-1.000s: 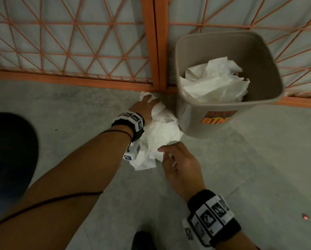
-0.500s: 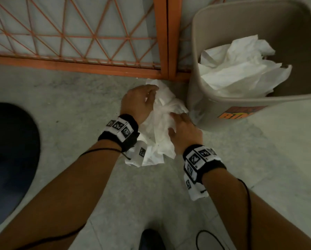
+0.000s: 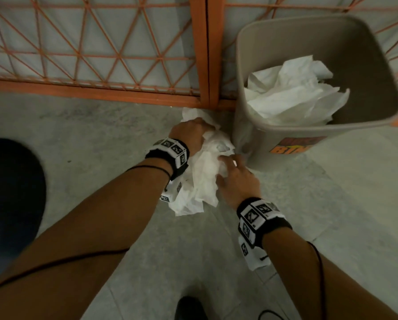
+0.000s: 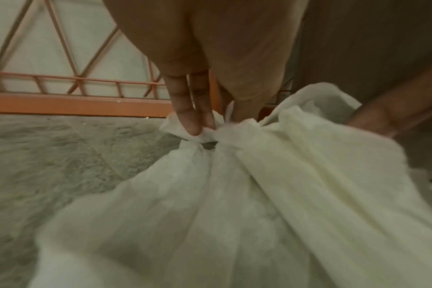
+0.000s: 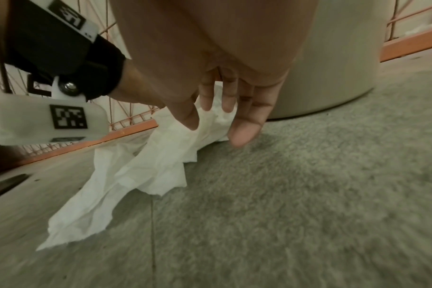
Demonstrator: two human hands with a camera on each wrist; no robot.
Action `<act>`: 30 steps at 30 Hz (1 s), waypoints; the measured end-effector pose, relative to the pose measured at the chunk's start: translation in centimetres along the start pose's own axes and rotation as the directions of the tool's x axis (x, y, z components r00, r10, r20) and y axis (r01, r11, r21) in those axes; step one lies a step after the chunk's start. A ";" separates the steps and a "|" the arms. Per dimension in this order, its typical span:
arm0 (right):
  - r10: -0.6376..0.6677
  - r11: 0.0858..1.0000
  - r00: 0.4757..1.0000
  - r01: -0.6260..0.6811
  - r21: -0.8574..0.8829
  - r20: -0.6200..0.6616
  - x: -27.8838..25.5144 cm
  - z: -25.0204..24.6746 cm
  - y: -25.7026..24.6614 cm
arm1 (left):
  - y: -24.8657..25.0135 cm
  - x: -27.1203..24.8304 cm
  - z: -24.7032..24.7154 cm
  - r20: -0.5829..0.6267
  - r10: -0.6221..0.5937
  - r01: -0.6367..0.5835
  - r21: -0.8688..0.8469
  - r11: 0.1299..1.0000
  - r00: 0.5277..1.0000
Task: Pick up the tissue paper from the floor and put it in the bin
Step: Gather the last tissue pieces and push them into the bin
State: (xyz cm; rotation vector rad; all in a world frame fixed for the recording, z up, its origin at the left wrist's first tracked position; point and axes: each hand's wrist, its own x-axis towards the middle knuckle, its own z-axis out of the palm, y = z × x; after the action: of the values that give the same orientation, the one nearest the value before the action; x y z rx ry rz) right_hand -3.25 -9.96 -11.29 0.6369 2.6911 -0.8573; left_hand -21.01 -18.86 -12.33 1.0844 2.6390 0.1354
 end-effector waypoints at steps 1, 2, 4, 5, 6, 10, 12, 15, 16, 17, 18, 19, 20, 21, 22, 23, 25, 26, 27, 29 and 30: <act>-0.002 1.000 1.000 0.002 0.001 -0.002 0.2 0.0 0.1 | 0.0 0.3 0.0 -0.013 -0.011 0.011 0.003 1.000 1.000; 0.002 1.000 1.000 -0.002 0.001 0.006 0.4 0.0 0.2 | 0.0 0.4 0.0 -0.055 -0.013 0.013 -0.011 1.000 0.998; 0.010 1.000 1.000 -0.009 -0.025 0.021 0.9 0.1 0.3 | 0.0 0.0 -0.3 -0.187 -0.023 0.003 -0.109 0.994 0.982; 0.012 0.999 1.000 -0.012 -0.043 0.020 1.1 0.1 0.4 | 0.0 -0.6 -0.6 -0.251 -0.046 0.001 -0.178 0.984 0.967; 0.016 0.998 1.000 -0.015 -0.057 0.014 1.4 0.2 0.4 | 0.0 -1.3 -1.0 -0.308 -0.086 0.004 -0.257 0.966 0.948; 0.013 0.996 0.999 -0.018 -0.090 -0.051 1.8 0.8 0.6 | -0.2 -5.6 -3.1 -0.436 -0.359 0.034 -0.596 0.803 0.825; 0.004 0.998 0.996 -0.010 -0.054 -0.093 1.5 1.2 0.7 | -0.2 -8.1 -4.2 -0.427 -0.479 0.015 -0.735 0.678 0.767; -0.002 0.997 0.991 0.012 0.073 -0.135 0.8 1.8 1.0 | 0.7 -11.8 -5.8 -0.350 -0.603 -0.083 -0.902 0.424 0.717; 0.005 0.991 0.988 0.015 0.131 -0.152 0.4 1.9 1.2 | 1.3 -13.0 -6.3 -0.336 -0.616 -0.115 -0.922 0.370 0.713; 0.016 0.983 0.985 0.016 0.185 -0.171 -0.2 1.8 1.3 | 2.1 -14.0 -6.9 -0.327 -0.617 -0.144 -0.934 0.327 0.716; 0.035 0.973 0.982 0.009 0.229 -0.188 -0.8 1.8 1.4 | 3.0 -14.9 -7.4 -0.322 -0.609 -0.171 -0.941 0.294 0.725; 0.052 0.965 0.978 0.003 0.263 -0.204 -1.6 1.7 1.5 | 3.9 -15.5 -8.0 -0.322 -0.597 -0.195 -0.943 0.269 0.734; 0.067 0.956 0.974 0.000 0.295 -0.218 -2.4 1.6 1.6 | 4.9 -15.8 -8.6 -0.327 -0.578 -0.218 -0.943 0.252 0.747; 0.075 0.946 0.970 0.005 0.325 -0.233 -3.1 1.3 1.5 | 5.9 -16.0 -9.5 -0.331 -0.556 -0.238 -0.943 0.234 0.762; 0.081 0.936 0.966 0.011 0.353 -0.246 -3.8 0.8 1.4 | 7.0 -15.9 -10.5 -0.336 -0.533 -0.259 -0.941 0.216 0.776; 0.084 0.926 0.961 0.023 0.376 -0.264 -4.4 0.2 1.2 | 8.0 -15.7 -11.6 -0.350 -0.511 -0.282 -0.937 0.207 0.786; 0.094 0.900 0.952 0.044 0.433 -0.292 -5.3 -1.9 1.0 | 10.0 -14.9 -14.2 -0.399 -0.465 -0.341 -0.917 0.209 0.790; 0.095 0.883 0.956 0.047 0.467 -0.277 -5.8 -3.3 0.9 | 10.9 -14.4 -15.6 -0.435 -0.439 -0.374 -0.900 0.223 0.786; 0.082 0.866 0.968 0.050 0.498 -0.238 -6.3 -4.9 0.8 | 11.8 -13.8 -16.9 -0.476 -0.408 -0.407 -0.879 0.249 0.779; 0.006 0.847 0.990 0.069 0.527 -0.140 -7.3 -8.4 0.6 | 13.5 -12.5 -19.7 -0.563 -0.318 -0.472 -0.821 0.322 0.763; -0.037 0.843 0.994 0.088 0.531 -0.107 -7.8 -10.2 0.6 | 14.3 -11.8 -20.9 -0.613 -0.271 -0.511 -0.779 0.363 0.742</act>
State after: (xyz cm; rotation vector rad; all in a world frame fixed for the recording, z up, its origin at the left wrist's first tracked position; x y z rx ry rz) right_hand 2.83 -6.01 -0.67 0.7115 2.5535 -1.6678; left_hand -9.62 -16.49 13.06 0.8164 2.1379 2.1748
